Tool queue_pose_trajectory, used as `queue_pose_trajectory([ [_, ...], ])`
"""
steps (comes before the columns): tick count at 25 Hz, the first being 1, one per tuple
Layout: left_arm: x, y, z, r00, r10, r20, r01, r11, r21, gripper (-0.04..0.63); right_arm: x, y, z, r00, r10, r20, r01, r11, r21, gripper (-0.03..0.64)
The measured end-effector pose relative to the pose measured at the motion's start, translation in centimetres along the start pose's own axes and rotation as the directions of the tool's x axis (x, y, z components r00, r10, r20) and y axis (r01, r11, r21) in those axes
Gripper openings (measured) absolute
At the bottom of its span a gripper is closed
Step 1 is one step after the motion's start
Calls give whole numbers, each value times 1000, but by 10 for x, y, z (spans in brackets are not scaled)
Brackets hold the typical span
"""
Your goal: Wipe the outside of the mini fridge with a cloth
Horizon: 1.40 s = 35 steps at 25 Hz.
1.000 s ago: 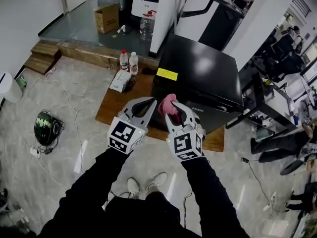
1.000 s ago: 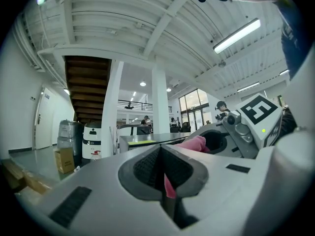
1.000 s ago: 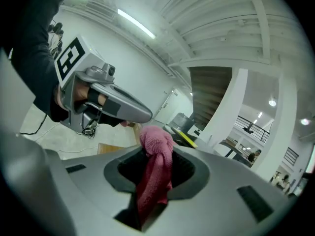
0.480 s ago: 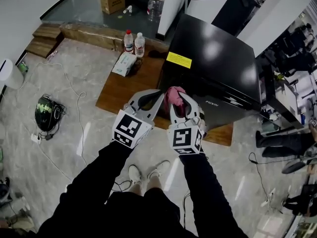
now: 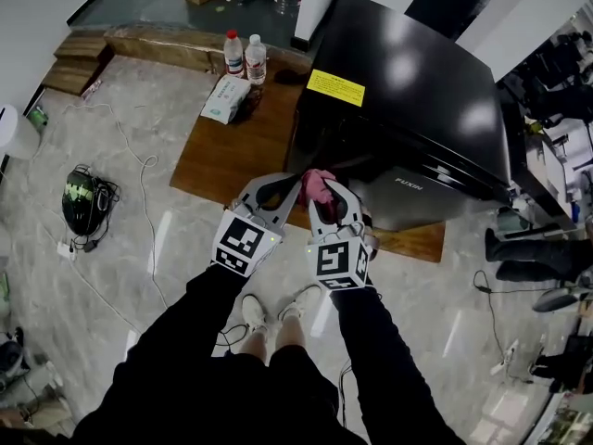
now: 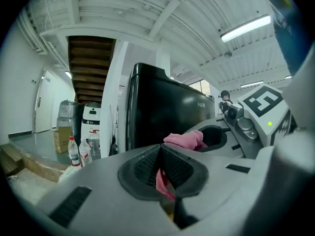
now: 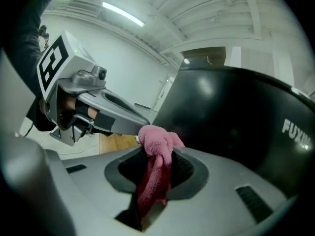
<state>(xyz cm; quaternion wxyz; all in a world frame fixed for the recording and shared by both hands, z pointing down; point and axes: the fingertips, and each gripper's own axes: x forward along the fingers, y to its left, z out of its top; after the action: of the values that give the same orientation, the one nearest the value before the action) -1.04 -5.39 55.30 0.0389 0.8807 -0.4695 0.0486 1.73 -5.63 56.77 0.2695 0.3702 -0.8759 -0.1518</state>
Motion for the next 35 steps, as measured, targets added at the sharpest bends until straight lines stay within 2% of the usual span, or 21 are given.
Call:
queue_pose_trajectory([
  [10, 24, 5, -109, 992, 26, -123, -34, 997, -65, 6, 40, 43, -85, 993, 59, -105, -51, 996, 77, 106],
  [16, 29, 10, -166, 979, 38, -201, -61, 992, -108, 6, 61, 71, -139, 975, 118, -189, -88, 983, 161, 104],
  [21, 28, 14, -198, 968, 42, -249, -78, 987, -138, 6, 80, 92, -178, 951, 173, -257, -111, 965, 239, 104],
  [24, 23, 14, -205, 966, 47, -256, -88, 984, -152, 6, 87, 103, -200, 935, 206, -288, -129, 955, 266, 106],
  [27, 15, 11, -203, 965, 46, -258, -85, 986, -142, 6, 86, 107, -203, 935, 240, -261, -165, 946, 280, 109],
  [29, 6, 7, -194, 968, 45, -249, -80, 988, -133, 6, 73, 108, -186, 945, 257, -201, -195, 939, 285, 110],
  [31, -2, 3, -176, 975, 54, -216, -89, 983, -158, 6, 53, 104, -162, 960, 244, -134, -201, 941, 273, 110],
  [33, -8, -3, -153, 982, 66, -175, -99, 977, -190, 6, 30, 94, -136, 976, 203, -74, -176, 946, 271, 110],
  [35, -11, -17, -125, 990, 50, -135, -77, 977, -199, 6, 2, 81, -112, 988, 152, -29, -137, 949, 284, 110],
])
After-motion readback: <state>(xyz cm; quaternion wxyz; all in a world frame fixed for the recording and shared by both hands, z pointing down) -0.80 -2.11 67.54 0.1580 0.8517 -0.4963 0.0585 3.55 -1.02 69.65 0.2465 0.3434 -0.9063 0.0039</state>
